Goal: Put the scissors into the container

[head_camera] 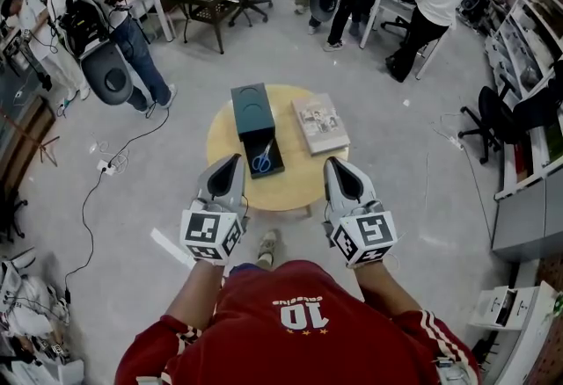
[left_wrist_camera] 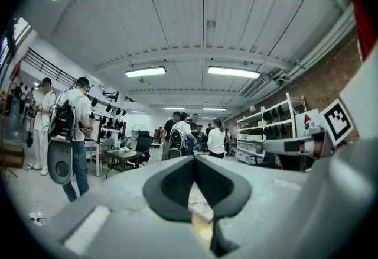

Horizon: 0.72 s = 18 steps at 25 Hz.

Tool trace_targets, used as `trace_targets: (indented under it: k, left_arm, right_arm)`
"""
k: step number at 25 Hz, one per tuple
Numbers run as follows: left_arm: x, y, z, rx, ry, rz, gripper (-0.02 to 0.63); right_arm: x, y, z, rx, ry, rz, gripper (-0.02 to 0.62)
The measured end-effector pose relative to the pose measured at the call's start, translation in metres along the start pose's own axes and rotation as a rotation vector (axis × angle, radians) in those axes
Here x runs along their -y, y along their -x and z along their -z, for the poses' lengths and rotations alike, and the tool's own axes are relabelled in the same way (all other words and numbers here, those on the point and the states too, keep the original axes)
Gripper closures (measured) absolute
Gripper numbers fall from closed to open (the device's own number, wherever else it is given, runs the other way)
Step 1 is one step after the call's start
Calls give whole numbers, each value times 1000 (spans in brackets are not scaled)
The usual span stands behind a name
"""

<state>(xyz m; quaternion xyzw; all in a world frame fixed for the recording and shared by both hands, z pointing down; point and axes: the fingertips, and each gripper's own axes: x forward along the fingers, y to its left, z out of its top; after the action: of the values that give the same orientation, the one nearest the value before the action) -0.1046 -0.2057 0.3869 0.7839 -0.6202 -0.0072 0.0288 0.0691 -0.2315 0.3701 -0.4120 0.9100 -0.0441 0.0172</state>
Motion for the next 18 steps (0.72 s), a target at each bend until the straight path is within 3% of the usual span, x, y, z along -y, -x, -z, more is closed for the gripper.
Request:
trace_targets:
  k: [18]
  left_arm:
    - [-2,8,-3,15,12,-11,604]
  right_arm:
    - [0,8,-3,2,9,20,609]
